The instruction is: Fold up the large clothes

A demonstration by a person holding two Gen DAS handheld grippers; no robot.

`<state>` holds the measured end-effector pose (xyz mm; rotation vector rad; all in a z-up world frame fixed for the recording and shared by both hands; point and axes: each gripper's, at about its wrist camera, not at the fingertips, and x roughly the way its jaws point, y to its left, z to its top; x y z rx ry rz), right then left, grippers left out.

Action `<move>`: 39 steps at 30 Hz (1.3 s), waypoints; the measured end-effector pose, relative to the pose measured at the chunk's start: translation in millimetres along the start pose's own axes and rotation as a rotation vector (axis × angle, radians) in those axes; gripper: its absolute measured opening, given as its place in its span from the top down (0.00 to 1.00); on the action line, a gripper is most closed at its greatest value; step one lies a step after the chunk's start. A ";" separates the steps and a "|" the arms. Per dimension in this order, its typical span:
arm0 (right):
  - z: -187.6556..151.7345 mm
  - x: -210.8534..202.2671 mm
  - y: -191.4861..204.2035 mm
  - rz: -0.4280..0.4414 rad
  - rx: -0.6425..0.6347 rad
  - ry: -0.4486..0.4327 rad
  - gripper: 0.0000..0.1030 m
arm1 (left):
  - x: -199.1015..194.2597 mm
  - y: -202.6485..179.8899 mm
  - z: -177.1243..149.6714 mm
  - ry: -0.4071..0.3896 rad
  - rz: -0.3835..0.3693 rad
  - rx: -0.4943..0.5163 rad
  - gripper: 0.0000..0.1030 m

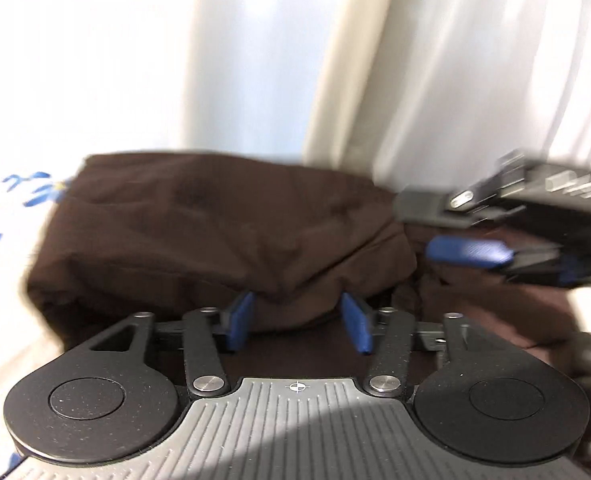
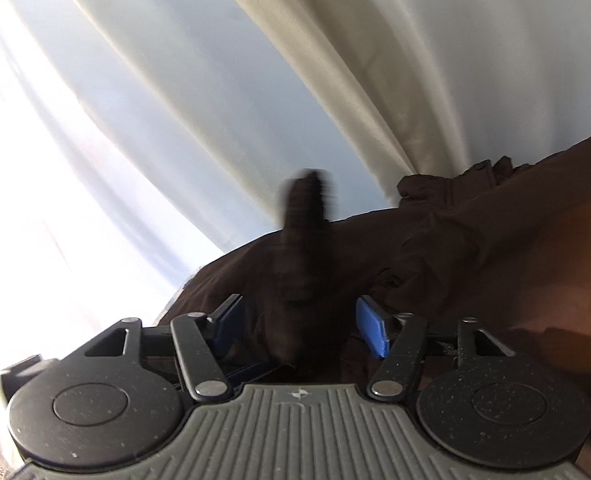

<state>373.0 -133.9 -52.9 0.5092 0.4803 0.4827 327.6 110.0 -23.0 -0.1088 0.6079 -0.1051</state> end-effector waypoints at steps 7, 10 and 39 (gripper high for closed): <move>-8.1 19.0 -14.8 -0.059 0.132 0.072 0.48 | -34.8 26.5 -7.6 -0.062 0.184 -0.011 0.36; -3.0 25.8 -16.9 -0.088 0.148 0.057 0.77 | -37.6 53.4 -16.7 -0.019 0.229 -0.072 0.42; 0.2 -121.9 -88.8 -0.366 0.127 -0.072 0.78 | -83.1 -4.0 8.0 -0.080 -0.030 -0.091 0.14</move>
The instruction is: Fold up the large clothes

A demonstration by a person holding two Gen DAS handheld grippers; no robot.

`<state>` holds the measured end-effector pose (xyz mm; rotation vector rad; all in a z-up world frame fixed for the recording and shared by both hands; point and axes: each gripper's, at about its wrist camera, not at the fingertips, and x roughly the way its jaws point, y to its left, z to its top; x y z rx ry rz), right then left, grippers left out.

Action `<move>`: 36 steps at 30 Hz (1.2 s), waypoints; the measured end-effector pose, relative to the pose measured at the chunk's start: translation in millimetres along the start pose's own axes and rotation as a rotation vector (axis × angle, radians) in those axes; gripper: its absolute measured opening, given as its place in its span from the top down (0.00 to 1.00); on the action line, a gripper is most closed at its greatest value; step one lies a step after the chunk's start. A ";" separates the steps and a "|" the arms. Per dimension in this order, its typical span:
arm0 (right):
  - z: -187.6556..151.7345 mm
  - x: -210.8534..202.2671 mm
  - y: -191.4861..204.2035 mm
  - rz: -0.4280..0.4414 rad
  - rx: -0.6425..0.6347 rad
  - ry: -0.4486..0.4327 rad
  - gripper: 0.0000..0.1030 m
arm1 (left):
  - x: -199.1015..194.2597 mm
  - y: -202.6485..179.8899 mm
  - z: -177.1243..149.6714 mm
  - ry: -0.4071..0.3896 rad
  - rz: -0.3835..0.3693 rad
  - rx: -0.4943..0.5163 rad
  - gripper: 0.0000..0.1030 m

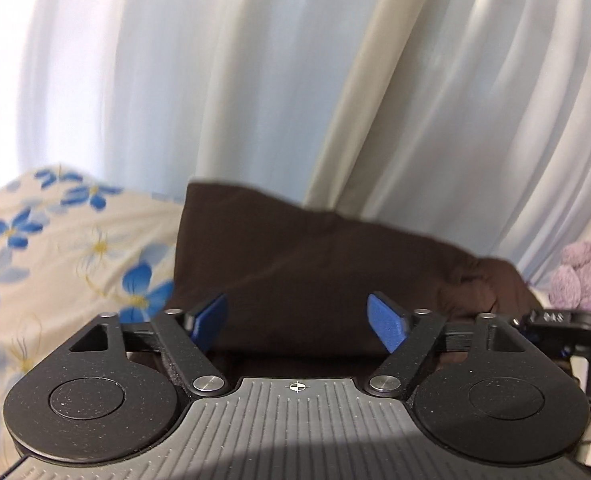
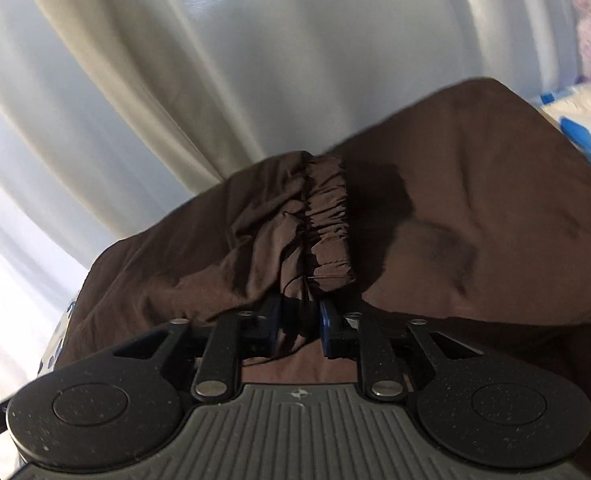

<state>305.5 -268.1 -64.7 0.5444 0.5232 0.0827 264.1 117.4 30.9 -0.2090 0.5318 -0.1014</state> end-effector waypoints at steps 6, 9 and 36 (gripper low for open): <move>27.2 -36.1 27.4 -0.035 -0.090 -0.154 0.75 | 37.5 -18.0 37.5 -0.073 0.055 -0.022 0.09; 35.0 -10.6 54.5 -0.022 -0.187 -0.121 0.78 | 82.2 -26.8 40.9 -0.043 0.088 -0.040 0.07; 34.6 96.0 95.8 -0.255 -0.538 -0.065 0.88 | 216.0 -24.7 34.7 0.066 0.271 0.033 0.02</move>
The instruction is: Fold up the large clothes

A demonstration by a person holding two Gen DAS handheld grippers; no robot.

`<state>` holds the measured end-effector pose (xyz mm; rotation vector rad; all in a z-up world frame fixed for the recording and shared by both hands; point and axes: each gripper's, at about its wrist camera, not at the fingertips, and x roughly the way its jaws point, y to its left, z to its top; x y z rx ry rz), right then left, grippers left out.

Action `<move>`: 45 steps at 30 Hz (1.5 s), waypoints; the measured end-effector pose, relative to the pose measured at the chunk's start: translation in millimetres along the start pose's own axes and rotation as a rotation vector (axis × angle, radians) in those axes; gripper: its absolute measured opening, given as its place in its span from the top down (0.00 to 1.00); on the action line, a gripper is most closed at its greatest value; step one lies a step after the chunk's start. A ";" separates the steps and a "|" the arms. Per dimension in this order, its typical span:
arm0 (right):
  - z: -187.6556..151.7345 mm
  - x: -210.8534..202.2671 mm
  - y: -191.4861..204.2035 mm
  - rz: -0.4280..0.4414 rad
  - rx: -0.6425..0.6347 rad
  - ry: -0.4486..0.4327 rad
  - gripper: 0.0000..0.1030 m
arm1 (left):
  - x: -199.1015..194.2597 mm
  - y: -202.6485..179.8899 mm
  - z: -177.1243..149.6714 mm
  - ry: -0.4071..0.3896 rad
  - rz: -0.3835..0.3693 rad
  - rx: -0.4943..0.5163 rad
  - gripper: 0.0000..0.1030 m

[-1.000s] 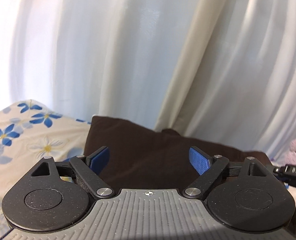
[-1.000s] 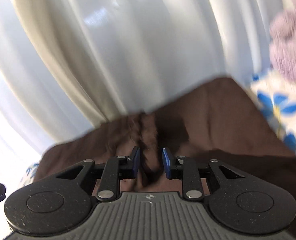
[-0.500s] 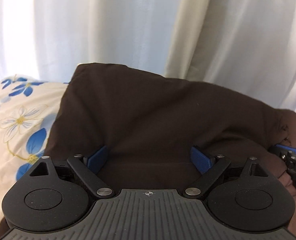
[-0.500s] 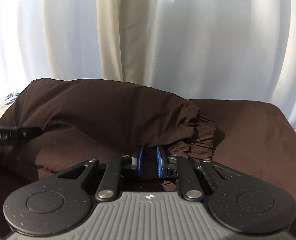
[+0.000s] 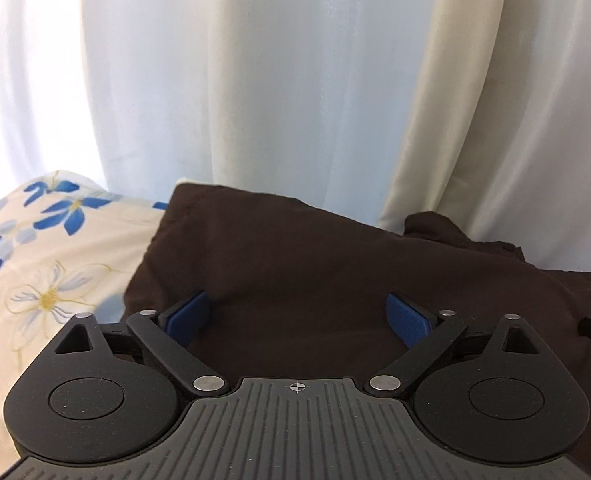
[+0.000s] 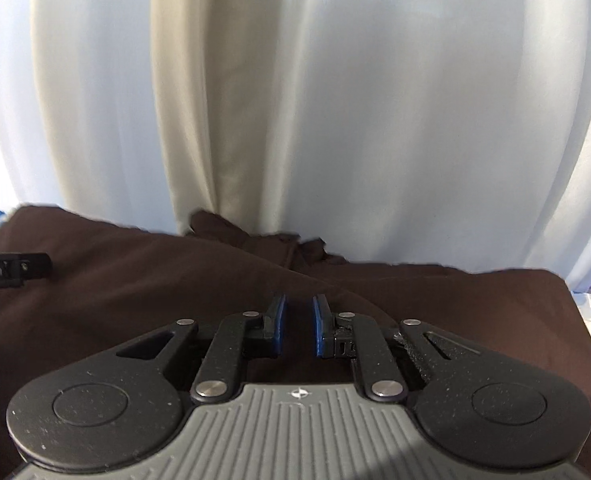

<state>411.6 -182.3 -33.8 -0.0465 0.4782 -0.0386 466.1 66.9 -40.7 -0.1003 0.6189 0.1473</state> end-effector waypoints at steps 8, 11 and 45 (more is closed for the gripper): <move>-21.6 7.8 -0.5 0.013 0.002 -0.026 0.89 | 6.3 -5.6 -14.4 -0.012 0.023 0.075 0.00; -14.4 -6.3 -0.2 0.017 -0.003 -0.008 0.89 | -10.7 -5.7 -15.3 0.015 0.053 0.123 0.00; -233.1 -365.3 -217.2 0.006 0.370 0.199 0.31 | -316.7 160.9 -147.9 0.362 0.025 0.010 0.00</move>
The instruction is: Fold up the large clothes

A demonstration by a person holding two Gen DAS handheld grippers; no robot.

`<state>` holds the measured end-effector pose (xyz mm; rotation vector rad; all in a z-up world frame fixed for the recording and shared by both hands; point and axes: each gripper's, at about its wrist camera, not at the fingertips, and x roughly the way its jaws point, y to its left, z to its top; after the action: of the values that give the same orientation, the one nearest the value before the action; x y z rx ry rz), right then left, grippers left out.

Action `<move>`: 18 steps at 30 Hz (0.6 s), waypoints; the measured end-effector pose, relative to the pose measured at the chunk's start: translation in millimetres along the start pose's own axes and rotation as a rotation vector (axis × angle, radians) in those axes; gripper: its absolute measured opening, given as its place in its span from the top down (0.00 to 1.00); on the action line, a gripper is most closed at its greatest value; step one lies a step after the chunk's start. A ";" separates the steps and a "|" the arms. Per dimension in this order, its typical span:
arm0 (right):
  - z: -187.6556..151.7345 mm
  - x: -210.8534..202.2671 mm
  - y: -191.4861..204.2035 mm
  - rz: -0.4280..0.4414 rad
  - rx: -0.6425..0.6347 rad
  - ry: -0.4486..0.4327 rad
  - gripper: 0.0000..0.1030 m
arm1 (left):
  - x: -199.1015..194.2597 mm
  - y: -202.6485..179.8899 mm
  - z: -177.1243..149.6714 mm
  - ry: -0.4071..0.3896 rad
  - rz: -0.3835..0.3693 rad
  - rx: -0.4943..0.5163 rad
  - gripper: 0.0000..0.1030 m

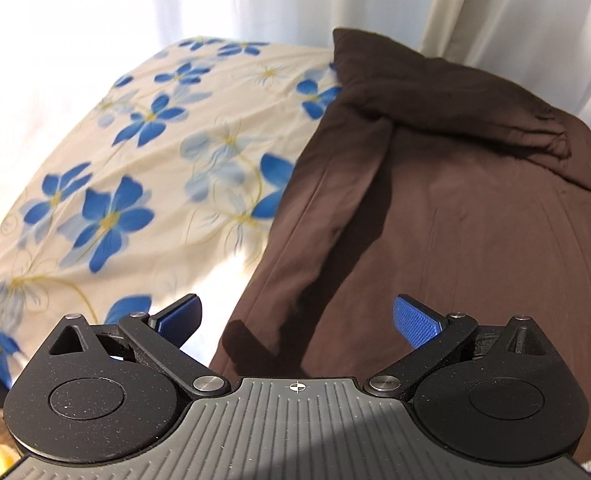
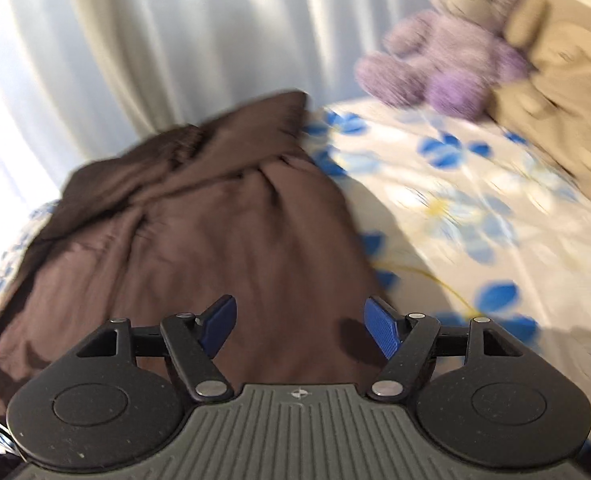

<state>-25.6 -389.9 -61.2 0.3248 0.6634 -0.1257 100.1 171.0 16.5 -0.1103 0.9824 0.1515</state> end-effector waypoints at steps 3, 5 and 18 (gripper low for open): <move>-9.8 2.8 -19.7 -0.051 0.029 0.067 0.36 | 7.1 13.0 -8.0 0.041 -0.004 -0.032 0.00; -16.9 5.1 -26.4 -0.041 0.042 0.097 0.40 | 11.8 21.2 -11.1 0.058 -0.036 -0.058 0.00; -20.7 13.8 -54.6 0.101 0.209 0.216 0.64 | 18.7 63.4 -33.3 0.148 -0.238 -0.254 0.46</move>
<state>-38.7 -434.6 -99.1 0.5778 0.8482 -0.0635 71.8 229.5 -19.0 -0.4746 1.0858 0.0495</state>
